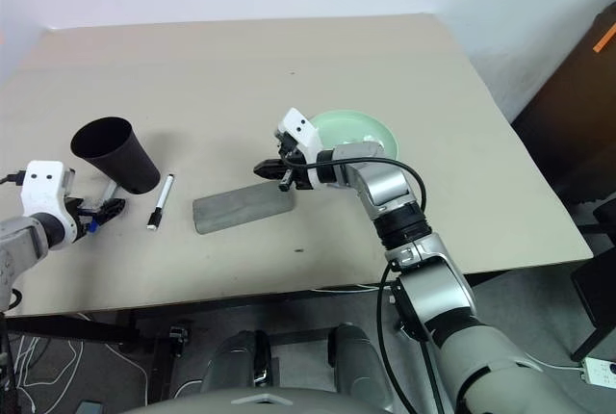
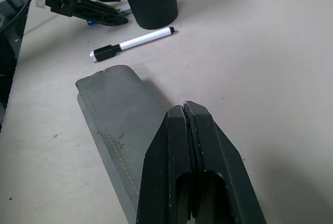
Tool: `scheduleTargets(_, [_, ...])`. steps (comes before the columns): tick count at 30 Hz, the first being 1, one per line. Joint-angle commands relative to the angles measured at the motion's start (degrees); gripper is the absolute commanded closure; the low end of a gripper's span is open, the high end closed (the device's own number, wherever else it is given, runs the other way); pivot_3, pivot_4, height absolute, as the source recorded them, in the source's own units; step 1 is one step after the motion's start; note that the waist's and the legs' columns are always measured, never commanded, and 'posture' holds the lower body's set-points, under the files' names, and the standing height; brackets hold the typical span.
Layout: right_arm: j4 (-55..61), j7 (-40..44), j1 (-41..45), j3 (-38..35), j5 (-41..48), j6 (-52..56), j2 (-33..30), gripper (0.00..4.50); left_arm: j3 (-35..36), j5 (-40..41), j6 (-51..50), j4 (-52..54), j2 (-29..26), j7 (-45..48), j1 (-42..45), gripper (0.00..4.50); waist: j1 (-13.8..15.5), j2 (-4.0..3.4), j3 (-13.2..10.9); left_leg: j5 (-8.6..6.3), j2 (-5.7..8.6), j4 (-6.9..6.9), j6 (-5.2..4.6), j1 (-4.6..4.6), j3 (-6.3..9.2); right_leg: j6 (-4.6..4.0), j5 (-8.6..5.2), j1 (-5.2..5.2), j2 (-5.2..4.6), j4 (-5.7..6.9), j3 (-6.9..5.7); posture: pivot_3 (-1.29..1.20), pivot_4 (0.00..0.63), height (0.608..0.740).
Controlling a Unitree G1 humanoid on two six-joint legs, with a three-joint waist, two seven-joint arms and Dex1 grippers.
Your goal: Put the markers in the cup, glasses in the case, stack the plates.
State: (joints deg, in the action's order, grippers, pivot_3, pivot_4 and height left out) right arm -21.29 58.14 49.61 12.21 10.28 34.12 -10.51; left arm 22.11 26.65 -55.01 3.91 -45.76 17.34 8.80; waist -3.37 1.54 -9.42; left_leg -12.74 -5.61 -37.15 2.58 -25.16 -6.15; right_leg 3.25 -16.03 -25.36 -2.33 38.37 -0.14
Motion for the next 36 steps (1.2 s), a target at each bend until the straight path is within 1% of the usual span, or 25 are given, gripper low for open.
scheduleTargets(1, [1.6, -0.9, 0.4, -0.1, 0.4, -0.5, -0.2, 4.50, 1.0, -1.5, -1.7, -0.5, -0.1, -0.6, 0.0, 1.61, -0.1, 0.00, 0.0, 0.00, 0.00, 0.00, 0.00, 0.01, 0.00, 0.00, 0.00, 0.00, 0.01, 0.01, 0.00, 0.00, 0.150, 0.726])
scheduleTargets(6, [0.0, -1.6, 1.0, -0.1, 0.0, -1.3, -0.4, 4.50, 3.3, -1.8, -3.3, 0.1, 0.6, -2.1, -0.7, 3.28, -0.4, 0.00, 0.0, 0.03, -0.01, 0.00, 0.04, 0.06, 0.01, 0.01, 0.00, 0.00, 0.02, 0.11, 0.00, 0.00, 0.150, 0.726])
scheduleTargets(7, [-0.2, -1.7, 1.2, -0.1, 0.0, -1.4, -0.4, 4.50, 3.7, -2.1, -3.5, 0.2, 0.6, -2.3, -1.0, 3.67, -0.6, 0.00, 0.0, 0.03, -0.01, 0.00, 0.04, 0.07, 0.01, 0.01, 0.00, 0.00, 0.02, 0.14, 0.01, 0.00, 0.150, 0.726])
scheduleTargets(9, [-0.4, -1.5, 1.4, -0.3, 0.3, -1.9, -0.5, 4.50, 4.8, -2.9, -3.2, 0.5, 1.1, -3.9, -1.6, 4.21, -0.6, 0.00, 0.0, 0.04, -0.01, 0.00, 0.05, 0.10, 0.00, 0.01, 0.00, 0.00, 0.02, 0.17, 0.03, 0.00, 0.150, 0.726])
scheduleTargets(13, [1.3, 0.4, 1.1, -1.3, 2.2, -2.6, -0.9, 4.50, 7.8, -4.4, -1.4, -0.3, 2.8, -7.4, -1.5, 4.22, -0.6, 0.00, 0.0, 0.04, -0.04, 0.01, 0.05, 0.13, 0.01, 0.01, 0.00, 0.00, 0.05, 0.18, 0.04, 0.00, 0.150, 0.726])
scheduleTargets(17, [4.9, 1.9, -0.4, -3.1, 5.1, -5.6, -0.9, 4.50, 9.4, -6.2, 1.1, 0.3, 3.2, -8.5, -2.7, 4.22, -0.5, 0.00, 0.0, 0.04, -0.04, 0.01, 0.06, 0.13, 0.00, 0.01, 0.00, 0.01, 0.04, 0.18, 0.04, 0.00, 0.150, 0.726])
scheduleTargets(21, [8.8, 3.6, -2.4, -4.1, 7.9, -7.5, -1.0, 4.50, 11.7, -9.4, 12.1, -1.3, 4.0, -10.1, -2.5, 4.22, 0.2, 0.02, 0.0, 0.04, -0.03, 0.01, 0.06, 0.12, 0.01, 0.01, 0.00, 0.02, 0.01, 0.17, 0.02, 0.00, 0.150, 0.726])
scheduleTargets(22, [9.4, 4.1, -2.6, -4.4, 8.9, -6.8, -1.0, 4.50, 12.3, -10.6, 17.8, -2.3, 4.0, -10.0, -2.4, 4.22, 0.3, 0.02, 0.0, 0.04, -0.02, 0.00, 0.06, 0.12, 0.01, 0.01, 0.00, 0.02, -0.01, 0.17, 0.02, 0.00, 0.150, 0.726])
scheduleTargets(24, [10.1, 4.3, -2.8, -4.6, 10.1, -6.2, -1.1, 4.50, 12.9, -11.9, 25.9, -3.7, 4.1, -9.2, -2.4, 4.22, 0.6, 0.03, 0.0, 0.04, -0.02, -0.01, 0.06, 0.12, 0.00, 0.00, 0.00, 0.03, -0.03, 0.18, 0.02, 0.00, 0.150, 0.726])
scheduleTargets(27, [11.4, 4.1, -3.4, -5.4, 11.9, -6.6, -0.7, 3.89, 15.4, -12.6, 38.6, -5.4, 4.6, -8.9, -1.1, 4.22, 1.0, 0.04, 0.0, 0.04, -0.01, -0.01, 0.06, 0.12, -0.02, -0.02, 0.00, 0.03, -0.08, 0.17, 0.02, 0.00, 0.150, 0.726])
scheduleTargets(28, [11.9, 4.1, -3.6, -5.6, 12.5, -6.7, -0.7, 3.58, 15.8, -12.5, 41.3, -5.8, 4.6, -8.6, -0.7, 4.22, 1.1, 0.04, 0.0, 0.04, -0.01, 0.00, 0.06, 0.12, -0.01, -0.02, 0.00, 0.03, -0.10, 0.16, 0.01, 0.00, 0.150, 0.726])
scheduleTargets(31, [13.2, 3.9, -4.2, -5.8, 13.6, -7.1, -0.7, 2.50, 16.7, -10.8, 48.3, -6.8, 4.9, -6.5, 1.5, 4.22, 1.2, 0.04, 0.0, 0.03, 0.01, 0.00, 0.06, 0.10, -0.04, -0.02, 0.00, 0.05, -0.12, 0.11, 0.01, 0.00, 0.150, 0.726])
scheduleTargets(32, [13.5, 4.0, -4.4, -5.7, 13.7, -7.3, -0.7, 2.24, 16.9, -9.7, 50.5, -6.9, 5.3, -5.3, 2.5, 4.22, 1.3, 0.04, 0.0, 0.04, 0.01, 0.00, 0.06, 0.10, -0.04, -0.02, 0.00, 0.05, -0.12, 0.11, 0.01, 0.00, 0.150, 0.726])
scheduleTargets(36, [14.6, 4.3, -5.2, -5.4, 14.4, -8.0, -1.1, 0.73, 16.1, -6.8, 59.0, -6.7, 6.9, -0.5, 5.2, 4.22, 1.3, 0.04, 0.0, 0.04, 0.03, -0.01, 0.06, 0.10, -0.05, -0.01, 0.01, 0.07, -0.10, 0.10, 0.00, 0.00, 0.150, 0.726])
